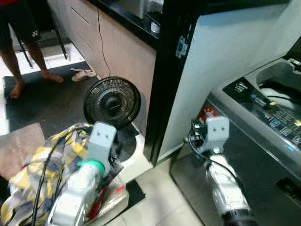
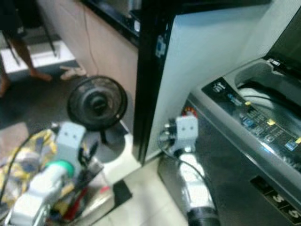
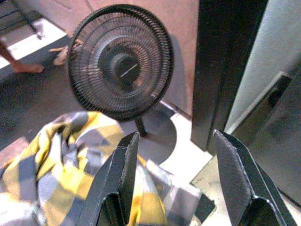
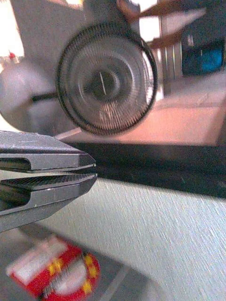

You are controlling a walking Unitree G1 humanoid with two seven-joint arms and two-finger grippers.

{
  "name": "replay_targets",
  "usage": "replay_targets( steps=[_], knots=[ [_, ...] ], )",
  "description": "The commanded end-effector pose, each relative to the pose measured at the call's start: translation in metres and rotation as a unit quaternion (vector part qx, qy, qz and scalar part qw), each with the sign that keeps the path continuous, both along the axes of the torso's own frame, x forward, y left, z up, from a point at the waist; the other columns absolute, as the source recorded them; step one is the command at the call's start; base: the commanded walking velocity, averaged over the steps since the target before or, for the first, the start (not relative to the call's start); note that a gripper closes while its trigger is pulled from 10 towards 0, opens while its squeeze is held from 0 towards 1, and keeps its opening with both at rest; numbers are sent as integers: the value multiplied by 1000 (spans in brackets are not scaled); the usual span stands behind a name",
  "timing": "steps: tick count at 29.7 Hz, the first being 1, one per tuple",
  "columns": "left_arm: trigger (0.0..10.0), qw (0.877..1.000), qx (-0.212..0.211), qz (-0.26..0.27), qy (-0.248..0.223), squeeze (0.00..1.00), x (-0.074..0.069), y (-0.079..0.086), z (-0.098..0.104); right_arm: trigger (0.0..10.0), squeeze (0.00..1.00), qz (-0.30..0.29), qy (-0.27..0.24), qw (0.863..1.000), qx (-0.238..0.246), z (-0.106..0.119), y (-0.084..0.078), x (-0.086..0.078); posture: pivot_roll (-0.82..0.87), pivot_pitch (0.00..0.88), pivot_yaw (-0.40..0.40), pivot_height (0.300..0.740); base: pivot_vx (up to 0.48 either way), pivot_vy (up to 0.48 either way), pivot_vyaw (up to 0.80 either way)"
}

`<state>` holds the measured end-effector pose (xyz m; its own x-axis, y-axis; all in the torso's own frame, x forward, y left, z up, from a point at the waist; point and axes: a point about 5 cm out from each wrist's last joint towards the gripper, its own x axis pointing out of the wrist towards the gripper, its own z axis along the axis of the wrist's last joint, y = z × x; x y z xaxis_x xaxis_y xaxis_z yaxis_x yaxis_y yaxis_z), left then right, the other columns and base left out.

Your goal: Clothes washing

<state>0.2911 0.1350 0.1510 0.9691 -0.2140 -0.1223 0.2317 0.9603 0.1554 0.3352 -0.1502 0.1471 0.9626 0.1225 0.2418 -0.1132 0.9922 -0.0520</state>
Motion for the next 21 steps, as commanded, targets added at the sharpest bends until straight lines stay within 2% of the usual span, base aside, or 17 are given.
replay_targets(
  steps=[1,14,21],
  knots=[
    [10000,1000,2,-4,-3,0,0,-2,1,10000,0,5,11,1000,7,-5,-1,-2,78,66,-29,731,0,0,750],
    [10000,1000,2,1,-13,0,2,-4,4,10000,0,63,0,998,17,2,16,-4,76,68,-28,731,0,0,750],
    [10000,1000,2,6,-16,0,3,-3,5,10000,0,72,0,997,17,2,19,-4,81,66,-31,731,0,0,750]
  ],
)
